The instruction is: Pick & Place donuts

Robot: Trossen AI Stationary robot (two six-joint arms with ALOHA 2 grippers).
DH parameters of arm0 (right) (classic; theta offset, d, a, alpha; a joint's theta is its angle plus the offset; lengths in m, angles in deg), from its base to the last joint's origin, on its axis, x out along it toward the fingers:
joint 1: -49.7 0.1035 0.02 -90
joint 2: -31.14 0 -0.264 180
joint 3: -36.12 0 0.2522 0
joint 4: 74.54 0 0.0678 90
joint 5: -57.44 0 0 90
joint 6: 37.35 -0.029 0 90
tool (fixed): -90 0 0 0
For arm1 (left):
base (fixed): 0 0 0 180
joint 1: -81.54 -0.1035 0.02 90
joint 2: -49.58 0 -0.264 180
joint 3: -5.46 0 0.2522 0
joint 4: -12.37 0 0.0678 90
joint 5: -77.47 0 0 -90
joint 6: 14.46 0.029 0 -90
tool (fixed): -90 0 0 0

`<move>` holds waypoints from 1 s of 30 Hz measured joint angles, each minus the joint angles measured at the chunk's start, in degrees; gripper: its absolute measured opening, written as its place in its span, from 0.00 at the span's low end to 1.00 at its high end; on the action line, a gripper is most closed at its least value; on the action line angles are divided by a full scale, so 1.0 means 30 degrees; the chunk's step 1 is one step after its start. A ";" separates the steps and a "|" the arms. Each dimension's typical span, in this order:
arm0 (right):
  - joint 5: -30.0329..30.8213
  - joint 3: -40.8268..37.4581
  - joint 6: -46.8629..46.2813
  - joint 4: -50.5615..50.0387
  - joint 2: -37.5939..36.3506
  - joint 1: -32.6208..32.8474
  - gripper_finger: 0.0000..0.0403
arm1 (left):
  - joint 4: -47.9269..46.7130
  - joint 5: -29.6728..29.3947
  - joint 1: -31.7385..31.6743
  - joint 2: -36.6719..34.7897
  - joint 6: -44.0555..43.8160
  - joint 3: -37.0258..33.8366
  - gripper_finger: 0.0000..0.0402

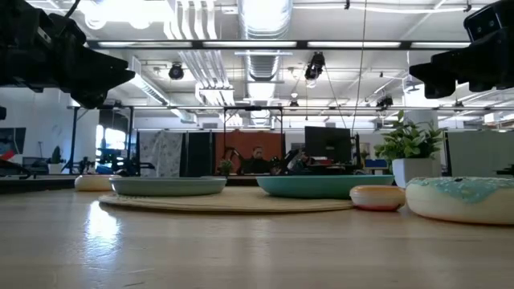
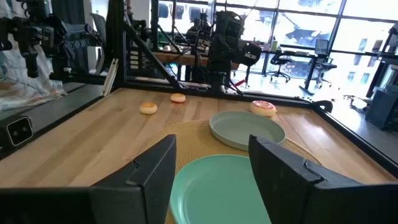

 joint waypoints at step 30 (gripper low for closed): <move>0.2672 0.0000 -2.1691 0.0795 0.1699 -0.0069 0.48 | 0.0000 -0.0007 -0.0007 0.0000 -0.0002 -0.0001 0.26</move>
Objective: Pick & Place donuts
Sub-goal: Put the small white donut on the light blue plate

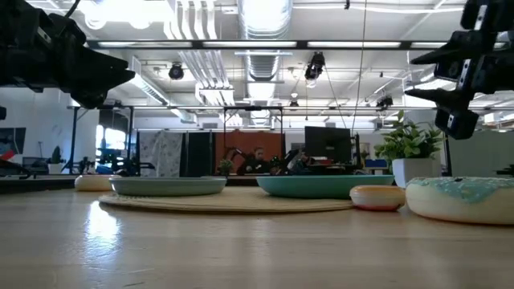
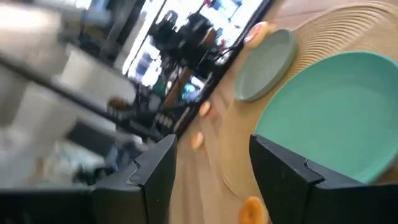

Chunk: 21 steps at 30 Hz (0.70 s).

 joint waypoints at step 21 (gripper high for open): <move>0.5887 0.5055 -0.6560 -0.3468 1.1614 -0.0887 0.48 | -0.0007 0.0001 0.0001 -0.0007 0.0002 0.0001 0.26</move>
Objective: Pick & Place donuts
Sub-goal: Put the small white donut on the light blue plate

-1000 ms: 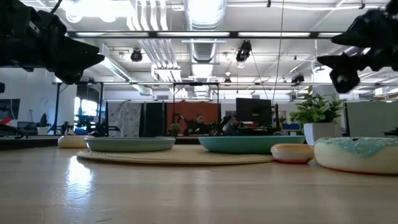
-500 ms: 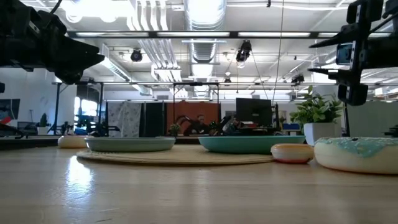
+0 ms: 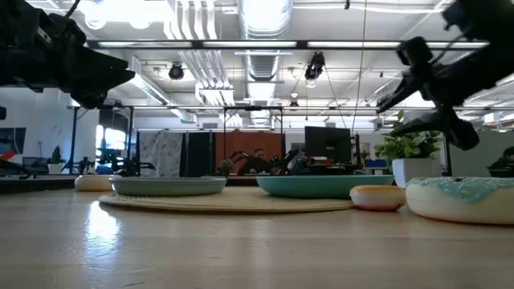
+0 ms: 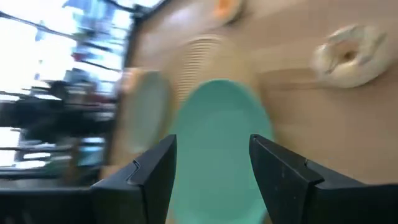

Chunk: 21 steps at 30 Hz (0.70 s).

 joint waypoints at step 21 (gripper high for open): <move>-0.3440 0.8367 0.0119 -1.1008 1.1124 -0.5895 0.48 | 0.0002 0.0006 0.0001 -0.0001 -0.0007 -0.0002 0.26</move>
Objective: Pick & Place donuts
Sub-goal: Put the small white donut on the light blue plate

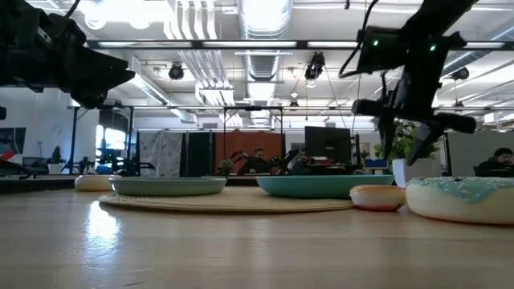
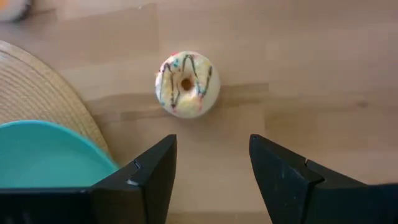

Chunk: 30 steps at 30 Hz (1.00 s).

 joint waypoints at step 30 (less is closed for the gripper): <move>-0.2474 -0.0008 0.7463 0.2860 0.3230 -0.4094 0.48 | -0.0002 -0.0005 0.0005 0.0002 0.0002 0.0002 0.26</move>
